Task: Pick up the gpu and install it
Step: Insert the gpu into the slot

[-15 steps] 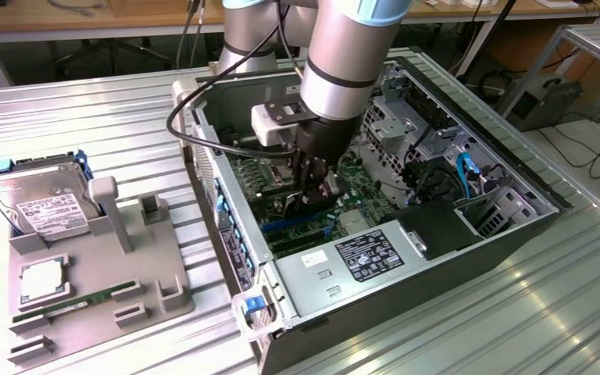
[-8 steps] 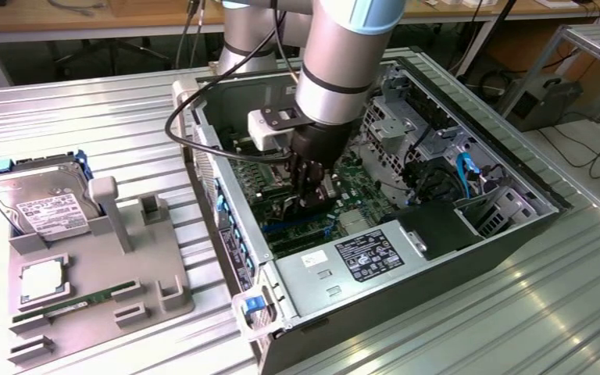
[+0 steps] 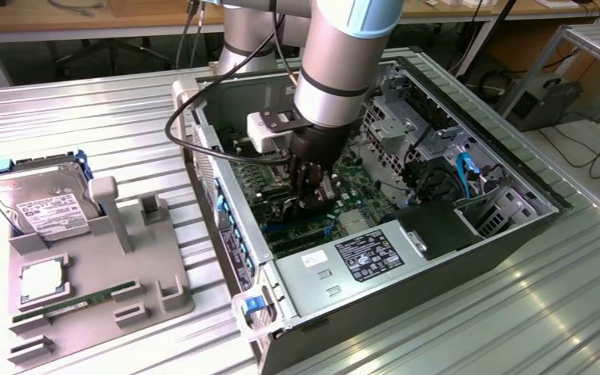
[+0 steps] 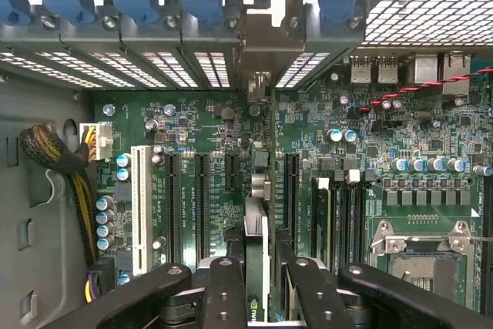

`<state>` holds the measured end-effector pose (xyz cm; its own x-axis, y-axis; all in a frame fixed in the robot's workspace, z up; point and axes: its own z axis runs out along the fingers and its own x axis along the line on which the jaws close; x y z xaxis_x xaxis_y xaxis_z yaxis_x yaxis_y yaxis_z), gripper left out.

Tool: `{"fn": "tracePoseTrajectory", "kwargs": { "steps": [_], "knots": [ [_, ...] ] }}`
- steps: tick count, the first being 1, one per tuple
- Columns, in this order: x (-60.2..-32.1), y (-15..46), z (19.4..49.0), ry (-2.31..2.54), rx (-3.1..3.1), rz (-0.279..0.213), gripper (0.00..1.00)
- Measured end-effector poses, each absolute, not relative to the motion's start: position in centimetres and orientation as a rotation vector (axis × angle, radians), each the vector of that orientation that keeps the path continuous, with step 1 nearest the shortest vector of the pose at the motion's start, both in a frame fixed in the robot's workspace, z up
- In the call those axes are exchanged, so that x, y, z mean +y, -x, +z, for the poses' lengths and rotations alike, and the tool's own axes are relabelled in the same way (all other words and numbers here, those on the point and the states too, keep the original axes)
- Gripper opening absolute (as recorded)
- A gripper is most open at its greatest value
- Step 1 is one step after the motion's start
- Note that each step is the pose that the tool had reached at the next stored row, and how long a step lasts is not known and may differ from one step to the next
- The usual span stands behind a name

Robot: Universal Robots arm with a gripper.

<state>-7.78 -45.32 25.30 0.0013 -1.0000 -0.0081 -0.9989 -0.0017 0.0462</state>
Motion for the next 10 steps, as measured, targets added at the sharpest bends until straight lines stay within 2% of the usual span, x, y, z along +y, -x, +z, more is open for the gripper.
{"fn": "tracePoseTrajectory", "kwargs": {
  "steps": [3,5,10],
  "knots": [
    [-45.3,7.8,25.3,-2.204,-2.201,-0.060,0.27],
    [-45.3,7.8,25.7,-2.204,-2.201,-0.060,0.40],
    [-45.3,7.8,27.9,-2.205,-2.199,-0.060,0.40]
  ]
}}
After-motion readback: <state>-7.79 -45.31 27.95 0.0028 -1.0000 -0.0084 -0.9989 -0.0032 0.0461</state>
